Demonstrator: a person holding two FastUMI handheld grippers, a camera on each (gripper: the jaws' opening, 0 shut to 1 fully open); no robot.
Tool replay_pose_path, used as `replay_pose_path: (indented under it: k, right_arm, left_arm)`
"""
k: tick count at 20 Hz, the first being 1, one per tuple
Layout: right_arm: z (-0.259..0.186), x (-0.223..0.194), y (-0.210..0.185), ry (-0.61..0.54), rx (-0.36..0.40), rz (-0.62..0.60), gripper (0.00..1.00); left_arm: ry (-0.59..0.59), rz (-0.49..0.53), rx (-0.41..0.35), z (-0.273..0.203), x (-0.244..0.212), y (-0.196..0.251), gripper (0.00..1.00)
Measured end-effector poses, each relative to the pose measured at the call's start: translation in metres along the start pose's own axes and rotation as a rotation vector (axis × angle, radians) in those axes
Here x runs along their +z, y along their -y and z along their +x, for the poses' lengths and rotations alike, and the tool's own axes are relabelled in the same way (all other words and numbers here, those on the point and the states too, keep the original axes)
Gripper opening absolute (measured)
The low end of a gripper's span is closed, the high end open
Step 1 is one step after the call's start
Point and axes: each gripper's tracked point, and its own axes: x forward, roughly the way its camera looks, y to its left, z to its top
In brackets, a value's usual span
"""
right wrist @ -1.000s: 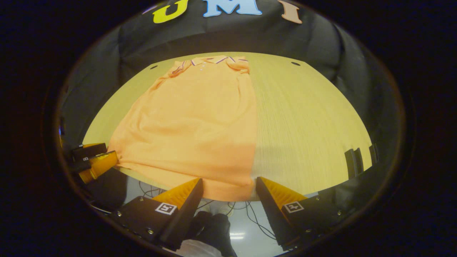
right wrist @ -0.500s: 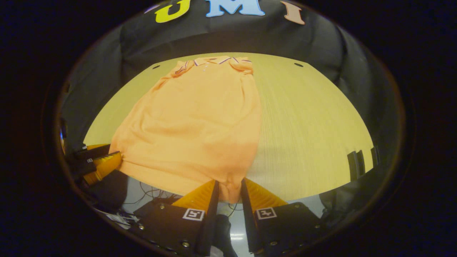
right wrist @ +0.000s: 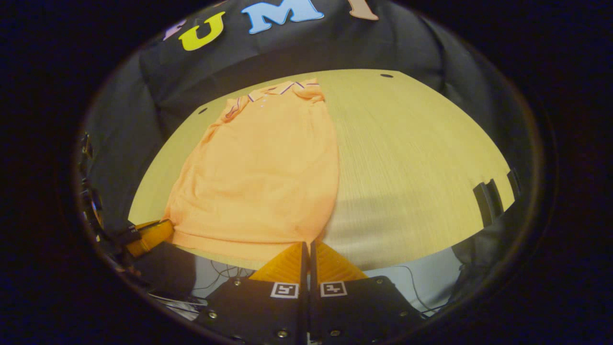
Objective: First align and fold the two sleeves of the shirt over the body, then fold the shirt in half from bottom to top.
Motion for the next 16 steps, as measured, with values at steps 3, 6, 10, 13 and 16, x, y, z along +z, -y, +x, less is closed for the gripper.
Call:
replay_pose_path:
  k: [3, 6, 10, 13, 16]
  right_arm:
    - [-0.007, 0.021, -0.010, 0.047, 0.071, 0.014, 0.02]
    - [-0.013, 0.045, -0.033, 0.094, 0.207, 0.033, 0.02]
    - [-0.020, 0.066, -0.038, 0.151, 0.273, -0.052, 0.02]
    - [-0.026, 0.082, -0.037, 0.189, 0.282, -0.104, 0.02]
    - [-0.033, 0.115, -0.042, 0.240, 0.304, -0.083, 0.02]
  left_arm:
    - [0.041, -0.014, 0.010, -0.008, 0.022, 0.009, 0.06]
    - [0.086, -0.047, 0.019, -0.013, 0.049, 0.019, 0.06]
    - [0.135, -0.073, 0.029, -0.011, 0.082, 0.028, 0.06]
    - [0.156, -0.072, 0.044, -0.011, 0.107, 0.028, 0.06]
    - [0.186, -0.081, 0.041, -0.006, 0.138, 0.030, 0.06]
